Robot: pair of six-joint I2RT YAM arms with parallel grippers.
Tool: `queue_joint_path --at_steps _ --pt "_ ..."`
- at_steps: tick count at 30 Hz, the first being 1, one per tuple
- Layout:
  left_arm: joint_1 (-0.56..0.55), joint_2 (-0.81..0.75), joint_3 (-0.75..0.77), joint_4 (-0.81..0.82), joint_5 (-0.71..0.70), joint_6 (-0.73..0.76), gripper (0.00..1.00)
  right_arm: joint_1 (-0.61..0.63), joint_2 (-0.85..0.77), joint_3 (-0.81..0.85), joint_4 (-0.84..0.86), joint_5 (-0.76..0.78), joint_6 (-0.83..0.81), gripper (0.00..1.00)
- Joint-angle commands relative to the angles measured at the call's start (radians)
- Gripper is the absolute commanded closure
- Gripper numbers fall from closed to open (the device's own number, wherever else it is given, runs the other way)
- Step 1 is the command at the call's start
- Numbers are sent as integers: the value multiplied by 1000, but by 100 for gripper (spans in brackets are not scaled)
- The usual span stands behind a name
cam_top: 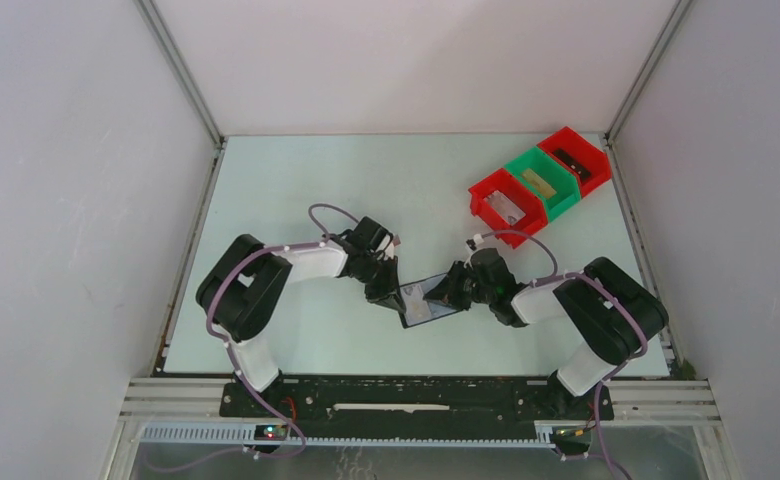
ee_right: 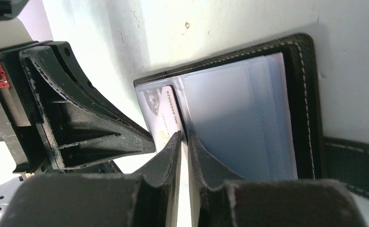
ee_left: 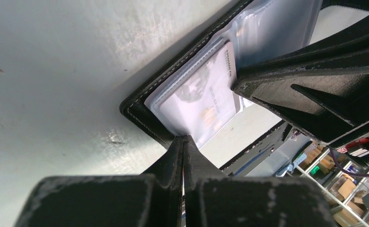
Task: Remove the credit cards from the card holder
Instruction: Remove the credit card from the card holder.
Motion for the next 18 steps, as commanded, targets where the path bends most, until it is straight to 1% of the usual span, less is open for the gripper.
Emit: queue_joint_path --at_steps 1,4,7,9,11,15,18 --pt "3 19 61 43 -112 41 100 40 -2 3 -94 -69 -47 82" --pt "5 18 66 43 -99 53 100 47 7 3 -77 -74 -40 81" --pt "5 32 76 39 -84 66 100 48 24 3 -64 -77 -33 77" --pt "6 45 86 36 -77 73 100 53 34 3 -60 -75 -32 76" --pt "5 54 93 36 -71 76 100 54 47 6 -52 -85 -30 78" --pt "5 62 103 39 -74 79 100 63 63 16 -33 -113 -31 88" --pt "5 73 110 39 -76 80 100 65 62 20 -26 -130 -33 90"
